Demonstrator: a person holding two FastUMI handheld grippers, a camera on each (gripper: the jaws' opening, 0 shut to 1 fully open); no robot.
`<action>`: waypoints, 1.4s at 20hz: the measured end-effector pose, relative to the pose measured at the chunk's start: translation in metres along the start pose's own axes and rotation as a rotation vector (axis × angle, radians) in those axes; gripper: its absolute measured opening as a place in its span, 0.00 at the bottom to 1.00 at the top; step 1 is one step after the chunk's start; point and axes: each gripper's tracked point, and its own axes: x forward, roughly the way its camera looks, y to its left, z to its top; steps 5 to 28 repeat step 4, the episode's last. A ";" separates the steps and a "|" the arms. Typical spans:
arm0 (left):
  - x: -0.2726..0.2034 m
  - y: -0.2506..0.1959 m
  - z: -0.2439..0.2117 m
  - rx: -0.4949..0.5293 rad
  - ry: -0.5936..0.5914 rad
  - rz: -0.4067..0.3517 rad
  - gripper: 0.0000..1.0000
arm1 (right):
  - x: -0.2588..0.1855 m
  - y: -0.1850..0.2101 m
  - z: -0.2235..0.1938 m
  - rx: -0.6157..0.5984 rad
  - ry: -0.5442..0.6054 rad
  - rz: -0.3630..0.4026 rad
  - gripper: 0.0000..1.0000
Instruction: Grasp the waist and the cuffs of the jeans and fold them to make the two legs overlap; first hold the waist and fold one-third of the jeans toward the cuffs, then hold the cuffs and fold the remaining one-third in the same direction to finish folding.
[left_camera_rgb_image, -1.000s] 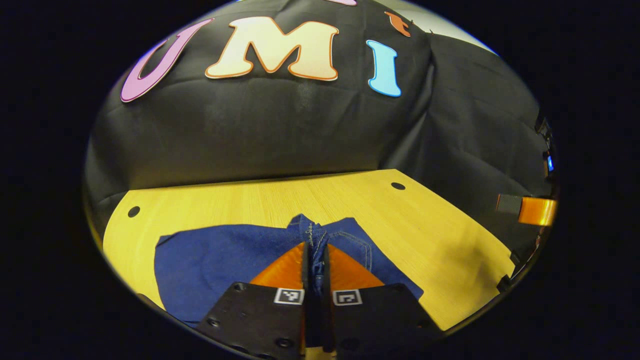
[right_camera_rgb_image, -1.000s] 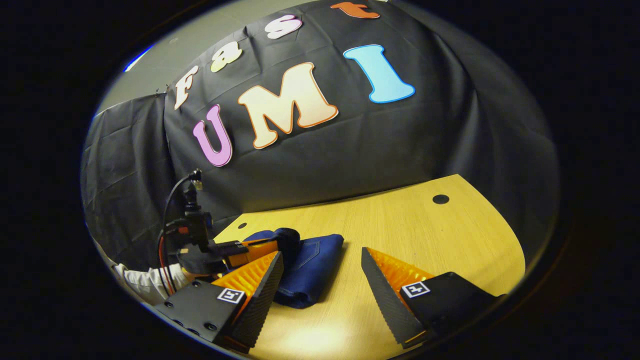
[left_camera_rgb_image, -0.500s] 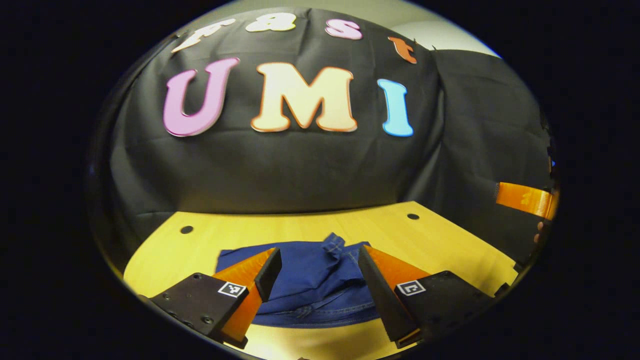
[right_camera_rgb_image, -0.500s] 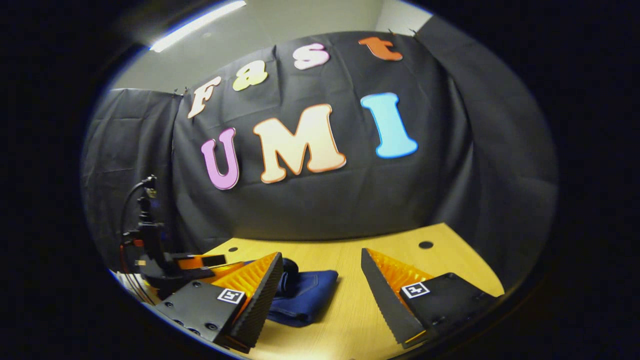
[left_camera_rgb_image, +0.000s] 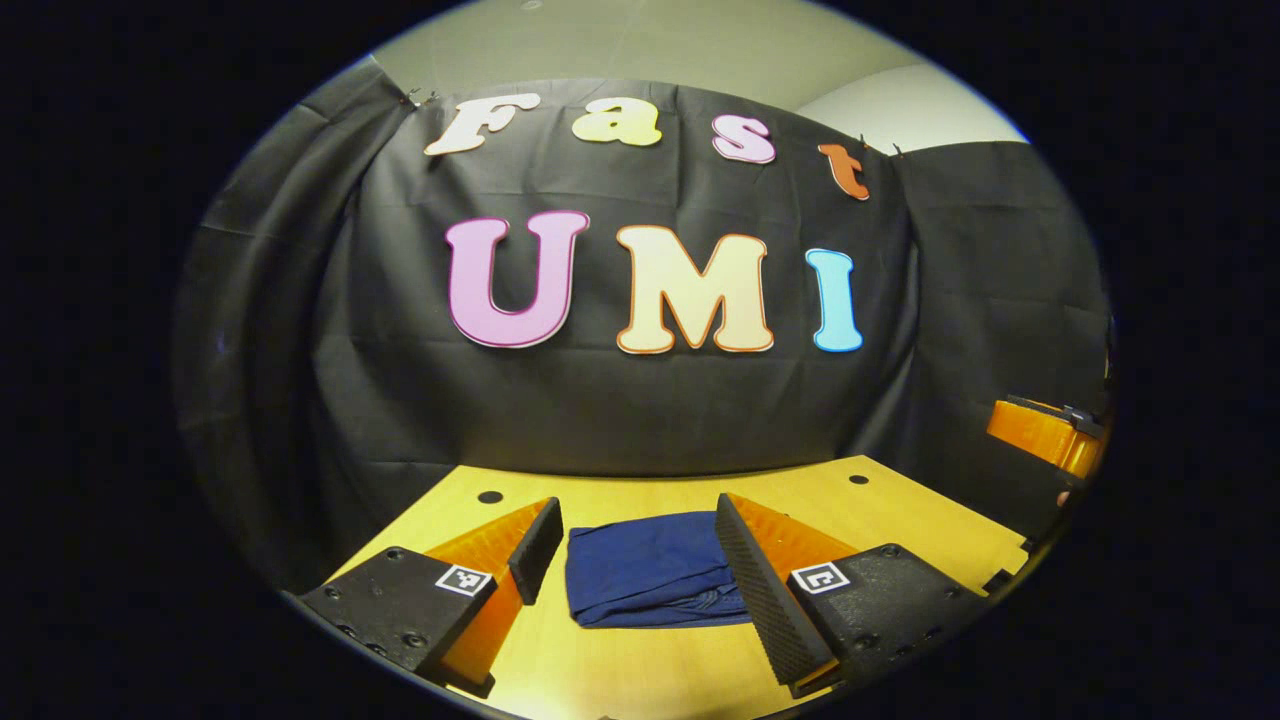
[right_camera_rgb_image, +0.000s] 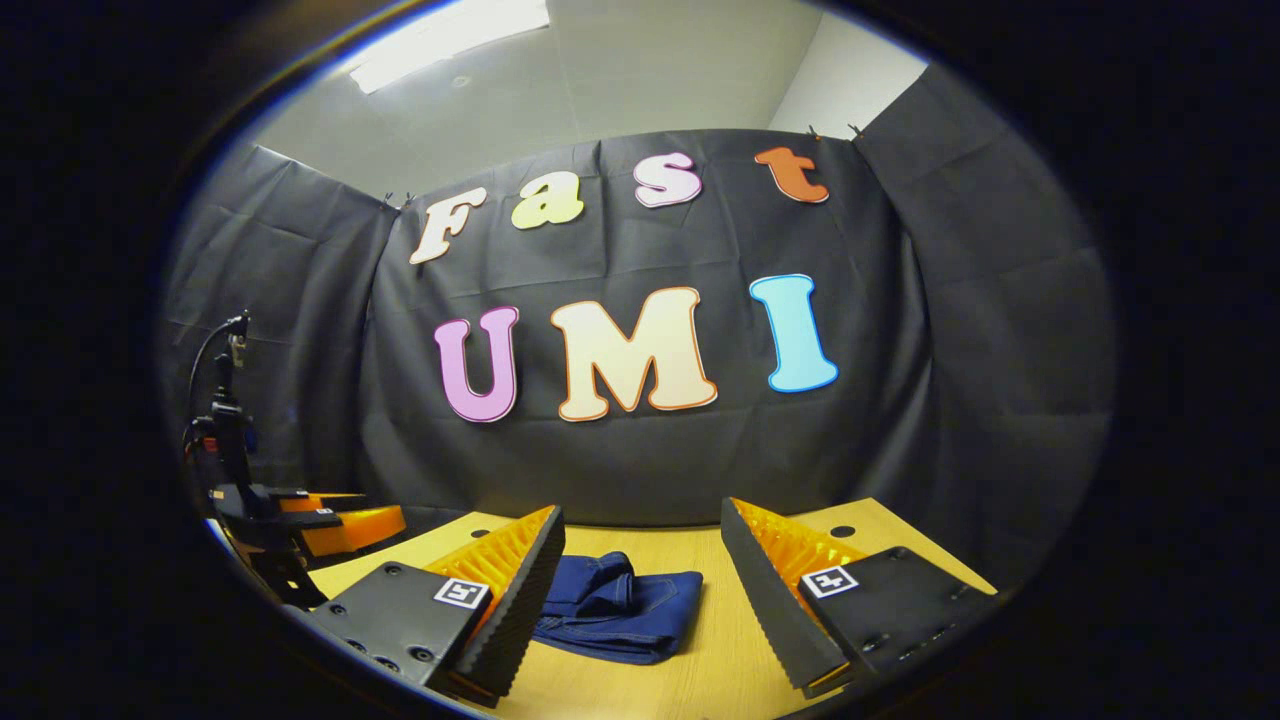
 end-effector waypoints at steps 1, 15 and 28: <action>-0.007 0.005 0.006 0.001 -0.012 0.005 0.94 | -0.003 0.005 0.003 0.002 -0.006 0.000 0.97; -0.017 0.013 0.018 -0.011 -0.035 0.009 0.93 | -0.007 0.019 0.012 0.010 -0.024 0.008 0.97; -0.017 0.013 0.018 -0.011 -0.035 0.009 0.93 | -0.007 0.019 0.012 0.010 -0.024 0.008 0.97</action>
